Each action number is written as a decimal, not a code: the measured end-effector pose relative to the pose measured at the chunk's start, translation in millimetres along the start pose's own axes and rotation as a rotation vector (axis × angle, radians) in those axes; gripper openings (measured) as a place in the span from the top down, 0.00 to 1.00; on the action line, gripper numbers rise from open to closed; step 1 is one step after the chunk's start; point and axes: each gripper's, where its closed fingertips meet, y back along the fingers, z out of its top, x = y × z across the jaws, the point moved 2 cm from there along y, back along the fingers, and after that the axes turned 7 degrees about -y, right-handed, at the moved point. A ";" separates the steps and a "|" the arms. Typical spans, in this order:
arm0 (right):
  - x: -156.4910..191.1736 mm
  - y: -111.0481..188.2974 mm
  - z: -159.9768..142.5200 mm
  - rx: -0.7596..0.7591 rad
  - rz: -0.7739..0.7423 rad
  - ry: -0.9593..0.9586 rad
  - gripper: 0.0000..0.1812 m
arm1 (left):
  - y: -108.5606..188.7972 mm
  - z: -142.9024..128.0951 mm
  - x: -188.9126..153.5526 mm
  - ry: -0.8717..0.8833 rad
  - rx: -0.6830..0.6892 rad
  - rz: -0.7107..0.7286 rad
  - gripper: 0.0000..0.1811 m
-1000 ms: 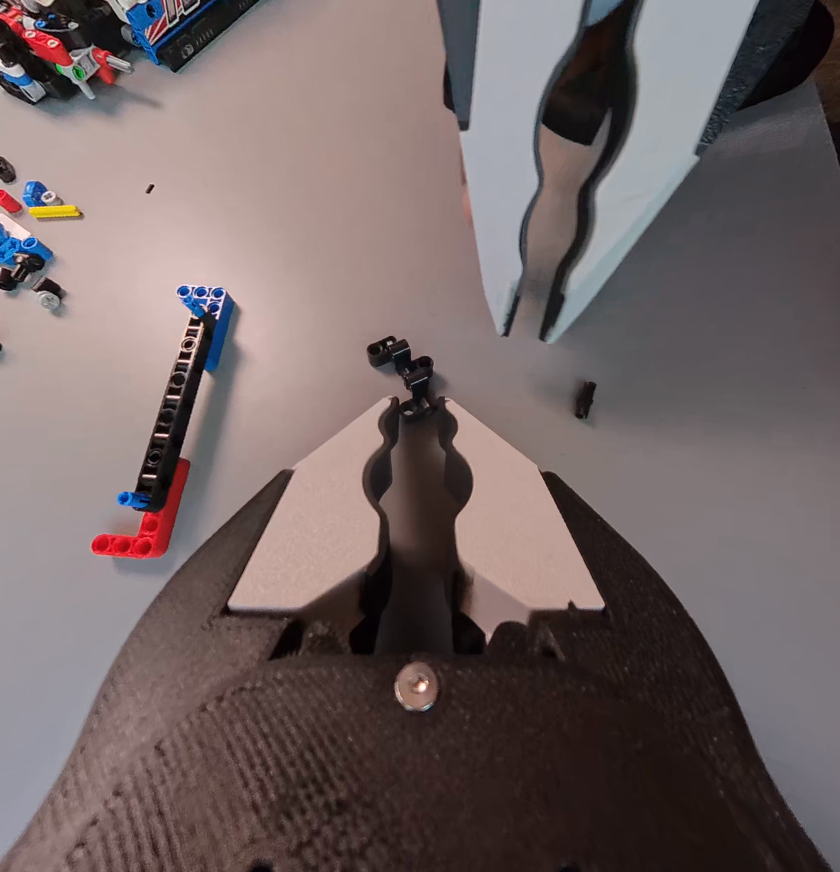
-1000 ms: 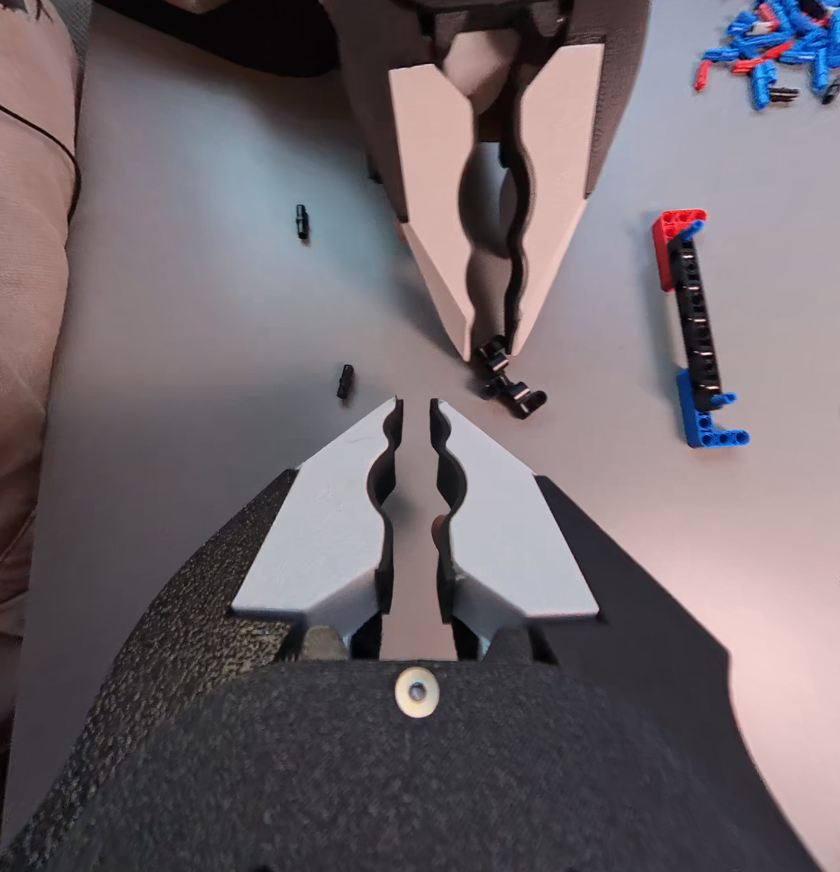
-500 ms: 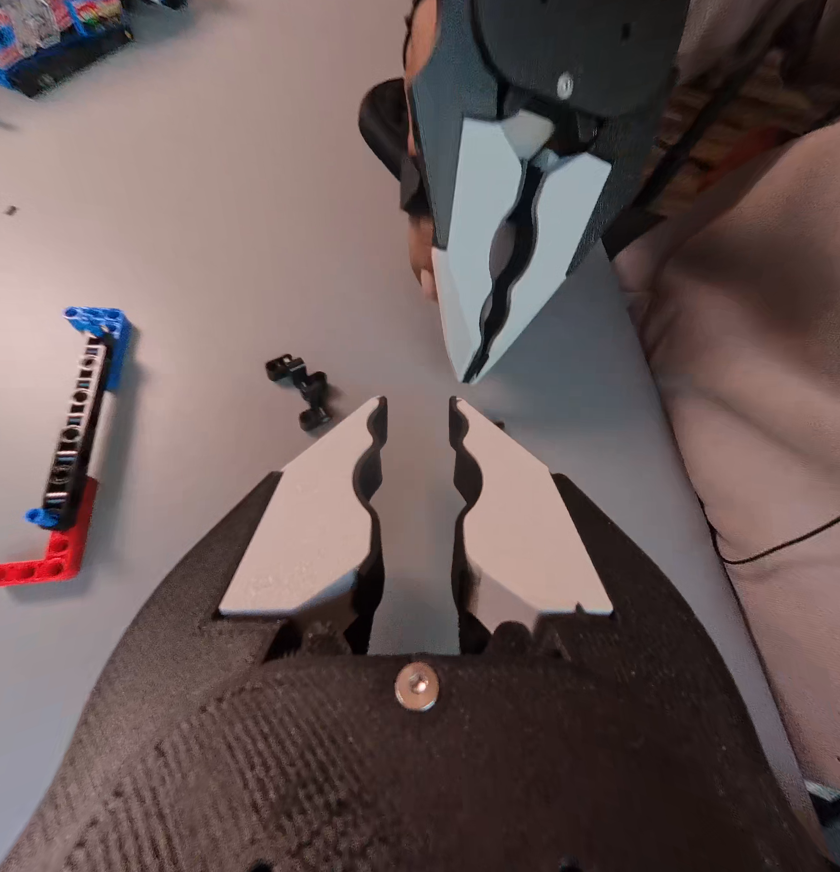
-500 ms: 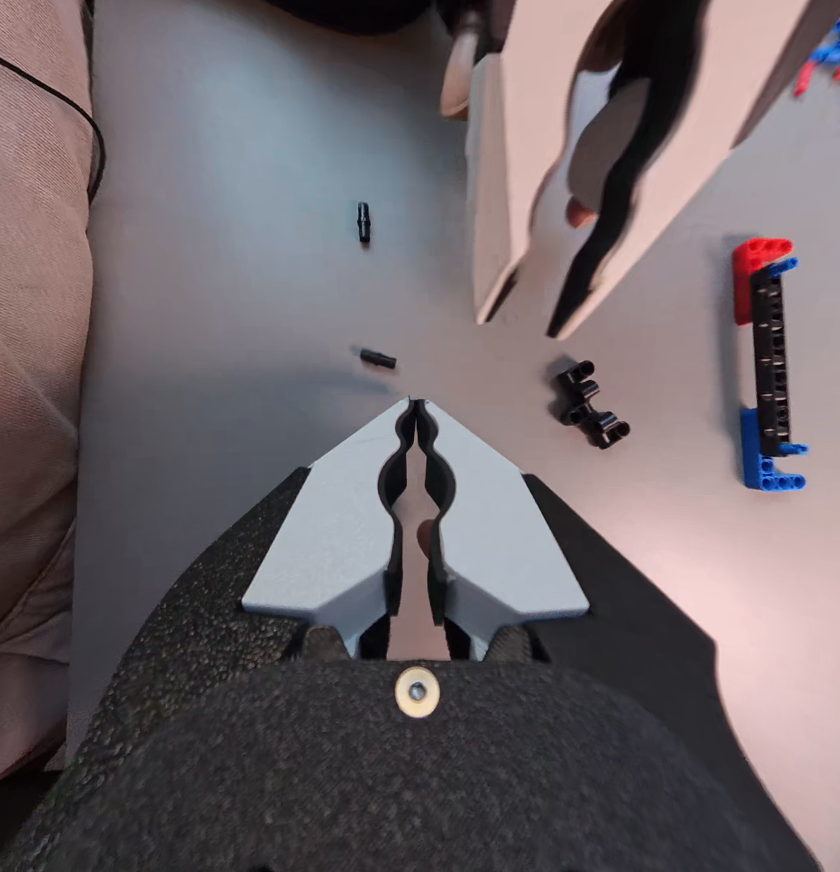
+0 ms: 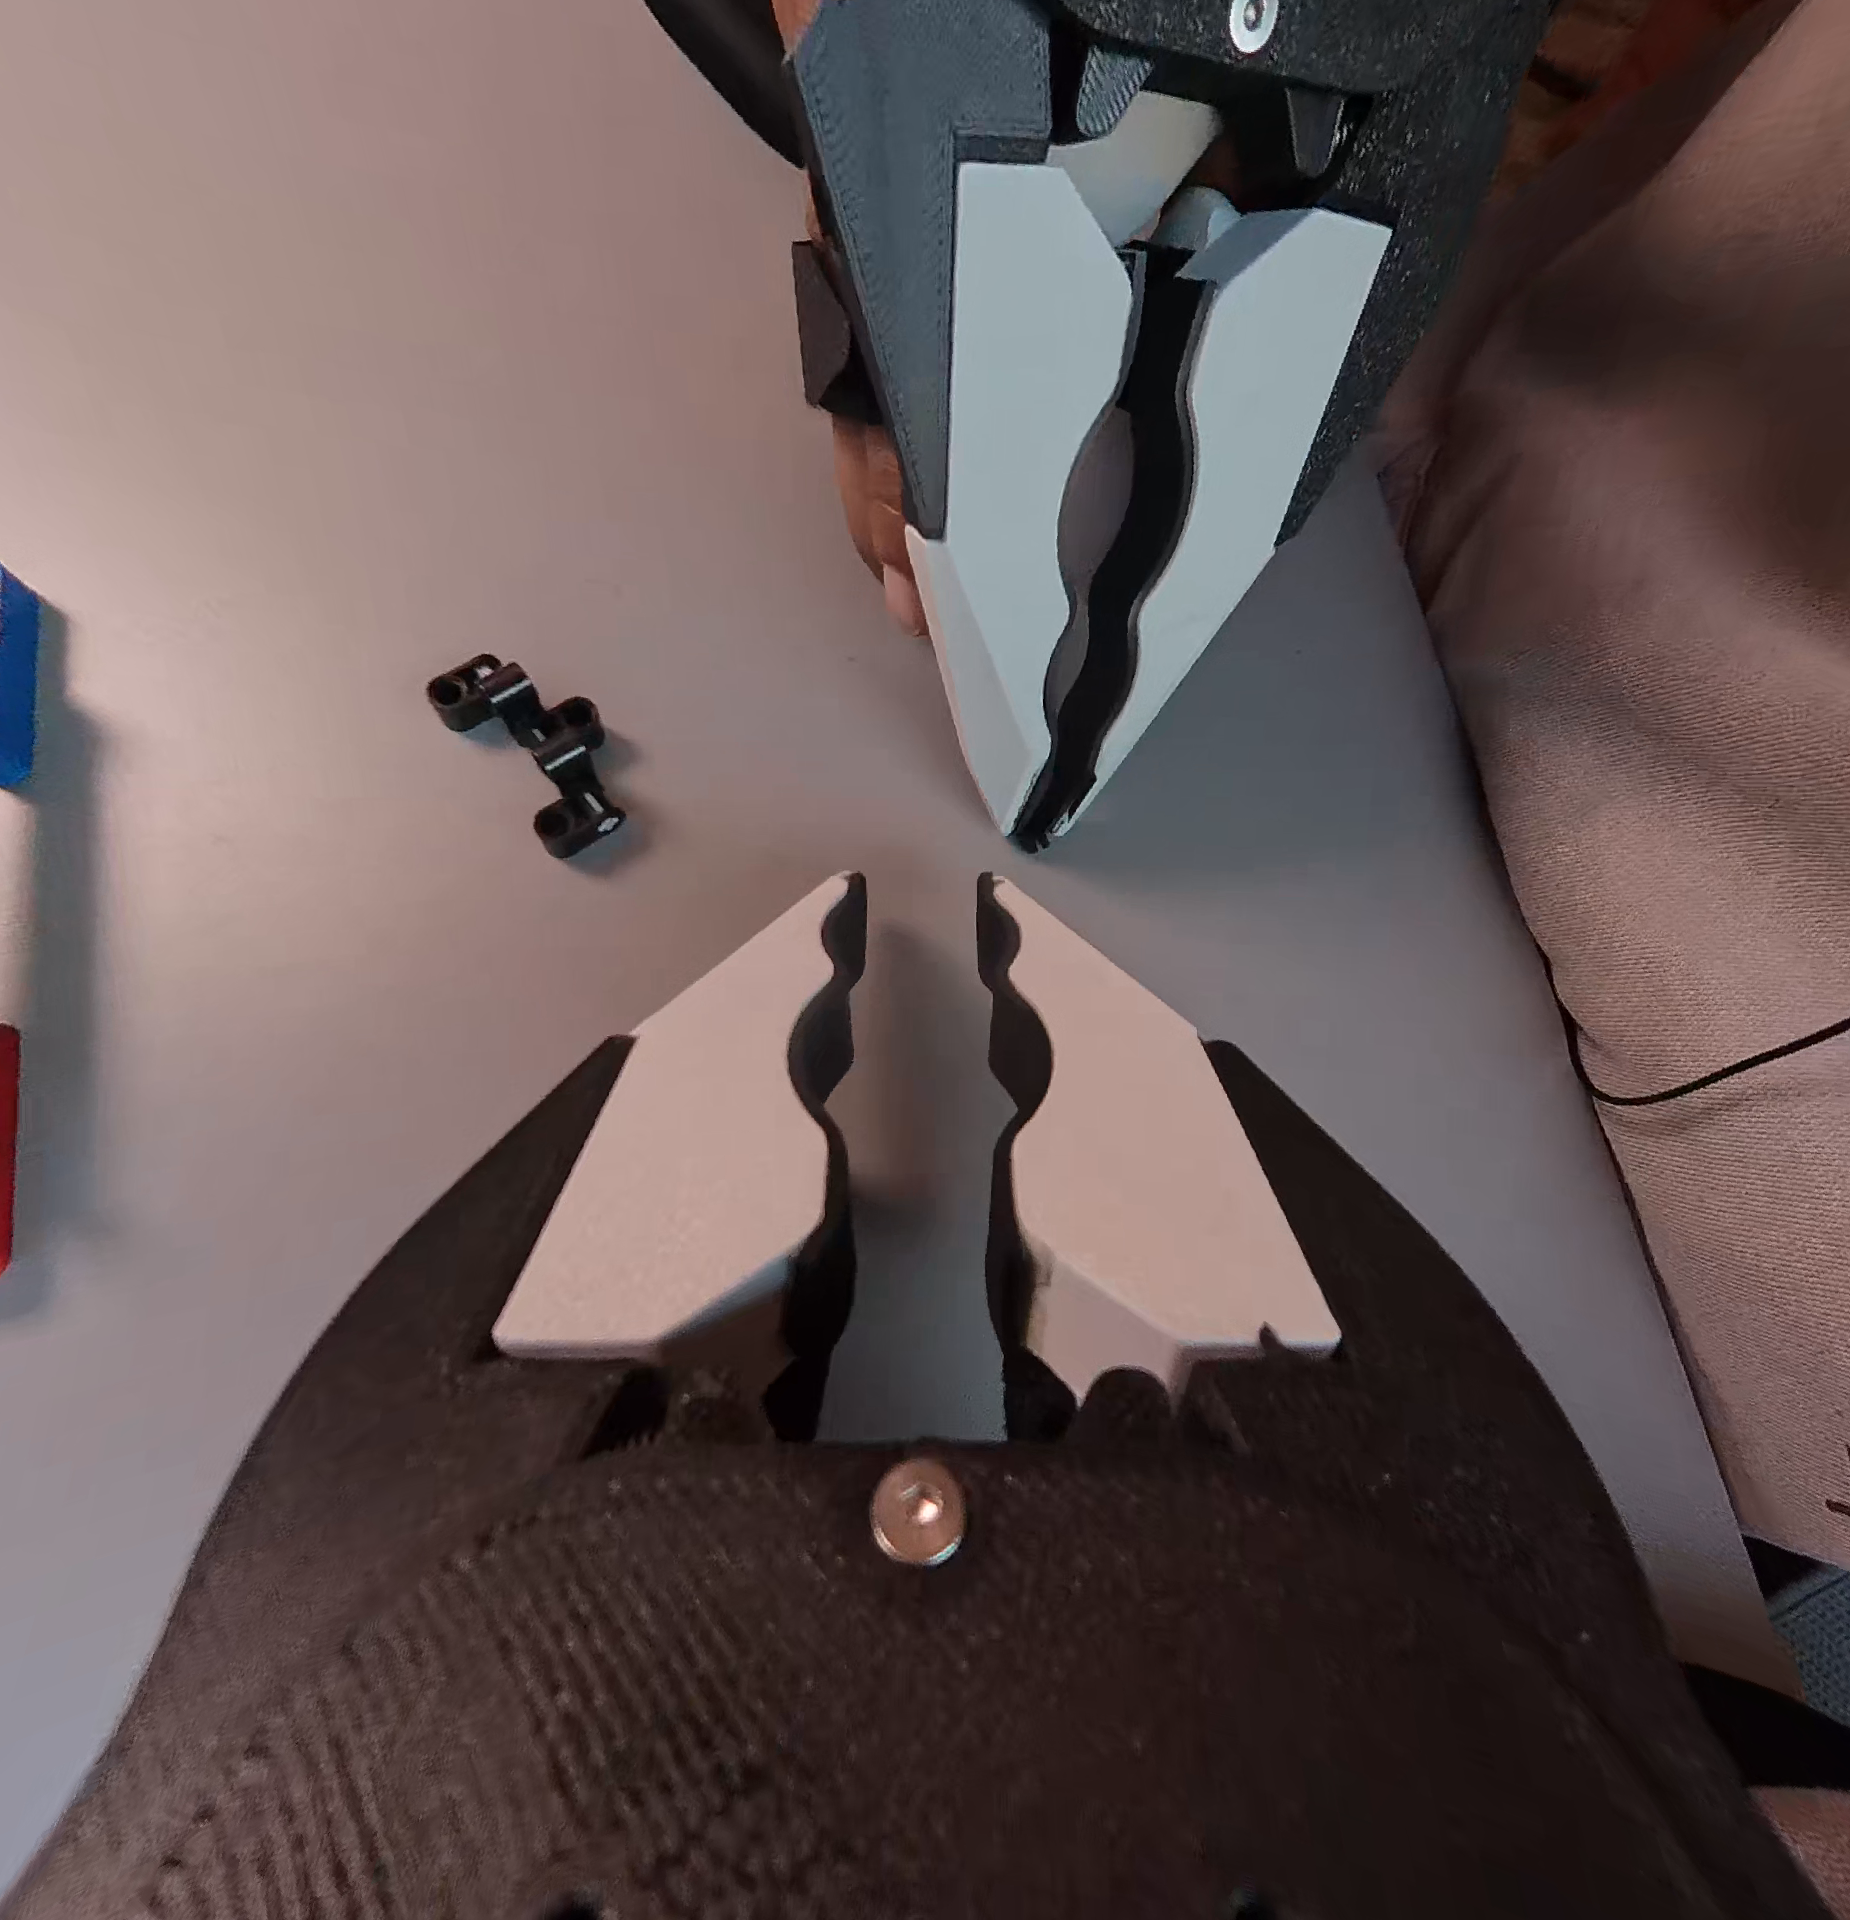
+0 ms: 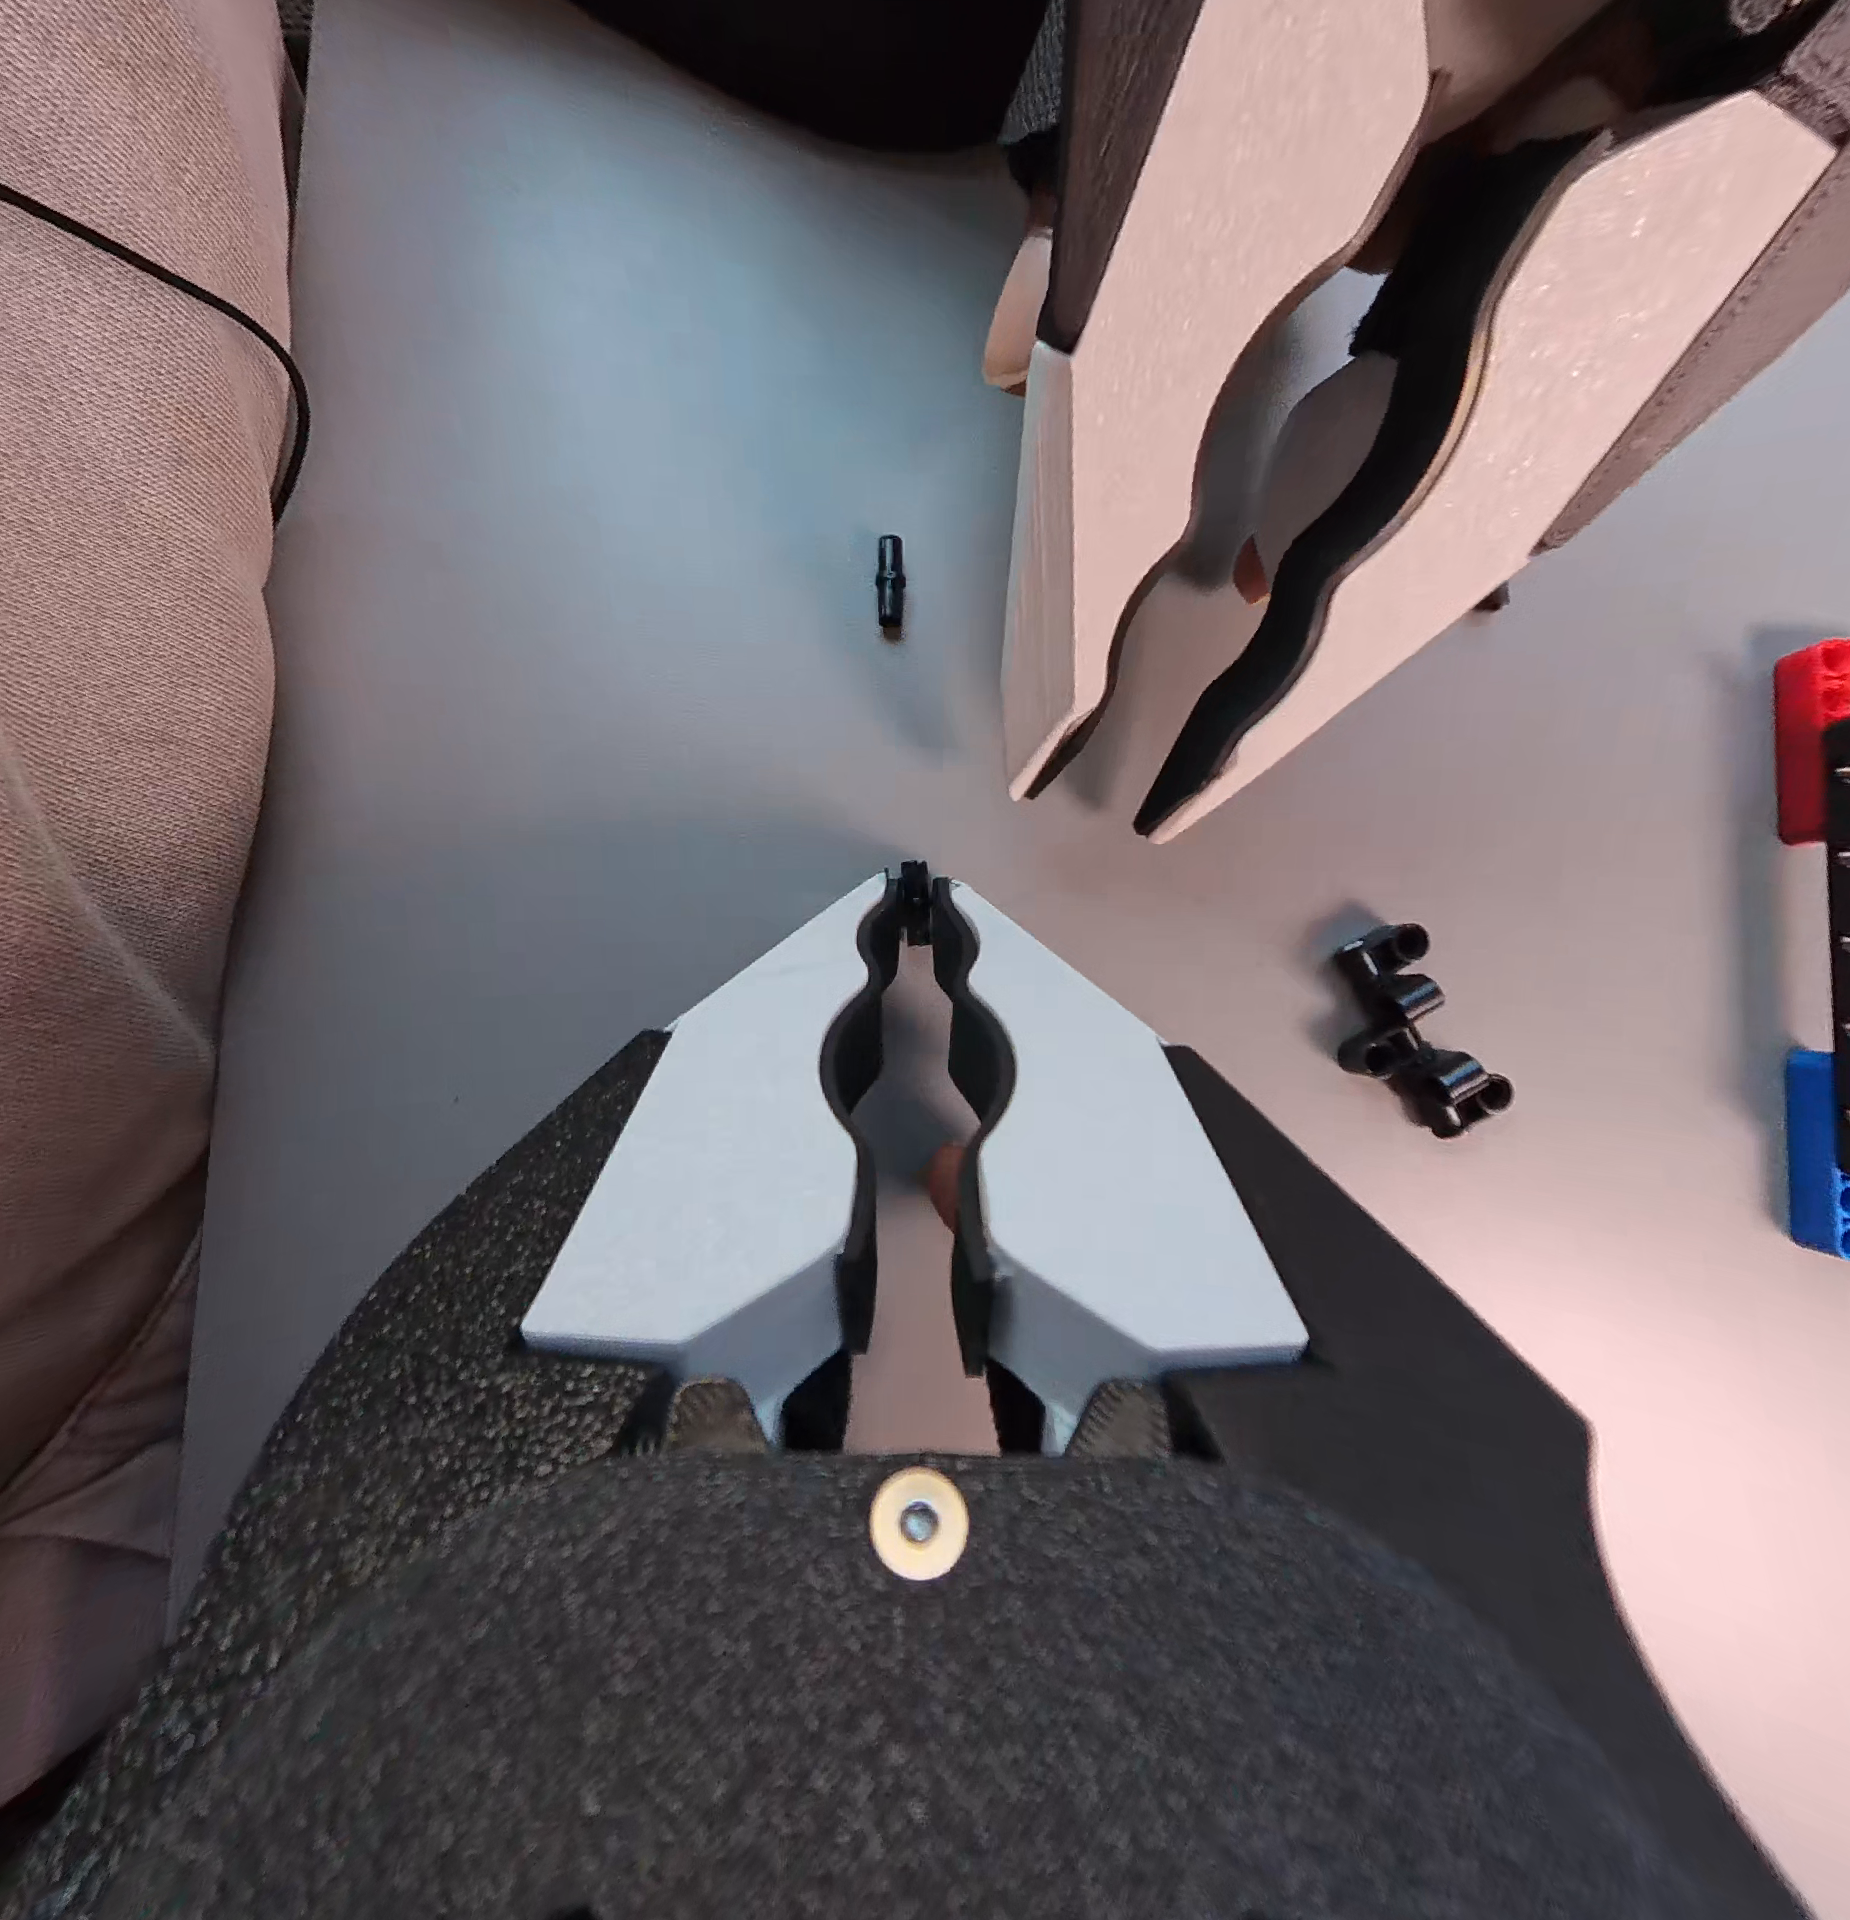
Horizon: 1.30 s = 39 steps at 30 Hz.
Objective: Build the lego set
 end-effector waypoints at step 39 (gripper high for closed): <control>-16.9 85.5 54.1 -0.430 -0.178 0.274 0.98 | 44.9 71.1 -13.5 0.231 -0.639 -0.326 0.99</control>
